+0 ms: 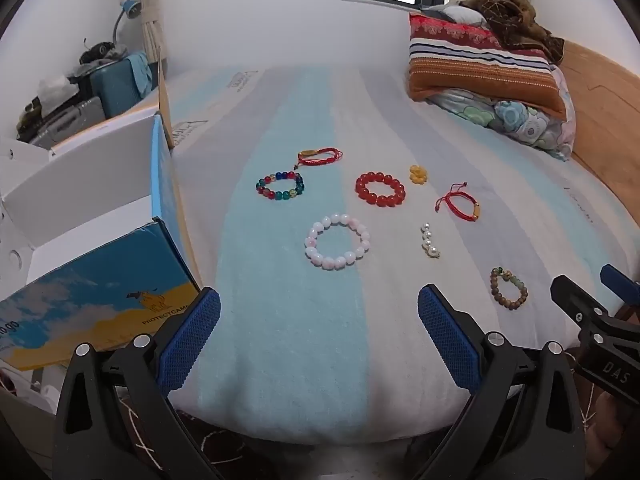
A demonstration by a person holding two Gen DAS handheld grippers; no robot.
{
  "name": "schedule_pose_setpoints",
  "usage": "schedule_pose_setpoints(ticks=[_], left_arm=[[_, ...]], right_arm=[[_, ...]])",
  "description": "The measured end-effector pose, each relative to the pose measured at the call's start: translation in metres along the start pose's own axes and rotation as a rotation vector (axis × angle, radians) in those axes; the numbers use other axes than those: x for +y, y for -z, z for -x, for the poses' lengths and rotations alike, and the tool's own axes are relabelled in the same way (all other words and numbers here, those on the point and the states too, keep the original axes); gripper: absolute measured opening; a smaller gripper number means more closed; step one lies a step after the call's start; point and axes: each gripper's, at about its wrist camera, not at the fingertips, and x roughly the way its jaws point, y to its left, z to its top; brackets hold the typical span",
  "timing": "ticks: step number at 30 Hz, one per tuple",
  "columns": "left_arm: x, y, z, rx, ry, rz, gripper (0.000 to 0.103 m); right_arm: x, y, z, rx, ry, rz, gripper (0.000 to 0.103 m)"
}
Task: Organize jewelry
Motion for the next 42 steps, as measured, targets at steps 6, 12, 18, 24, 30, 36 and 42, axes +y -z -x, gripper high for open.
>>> schedule_pose_setpoints(ticks=[6, 12, 18, 24, 30, 36, 42], left_arm=[[-0.01, -0.004, -0.001, 0.007, 0.004, -0.012, 0.097], [-0.013, -0.005, 0.005, 0.011, 0.007, -0.008, 0.097], [-0.004, 0.0, 0.002, 0.021, 0.022, -0.002, 0.097], [-0.004, 0.0, 0.004, 0.022, 0.024, -0.009, 0.097], [-0.005, -0.001, 0.006, 0.017, 0.028, -0.015, 0.097], [-0.004, -0.002, 0.007, 0.017, 0.031, -0.013, 0.097], [-0.007, -0.001, 0.008, 0.018, 0.027, -0.011, 0.097]], right_arm=[[0.001, -0.001, -0.001, 0.008, -0.014, -0.013, 0.096], [0.001, -0.003, 0.003, -0.01, -0.007, -0.008, 0.096], [0.001, -0.005, 0.005, -0.013, -0.005, -0.003, 0.096], [0.001, -0.006, 0.004, -0.009, -0.01, -0.002, 0.096], [0.003, -0.006, 0.004, -0.014, -0.008, 0.003, 0.096], [0.004, -0.006, 0.004, -0.014, -0.009, 0.003, 0.096], [0.004, -0.005, 0.005, -0.009, -0.013, 0.001, 0.096]])
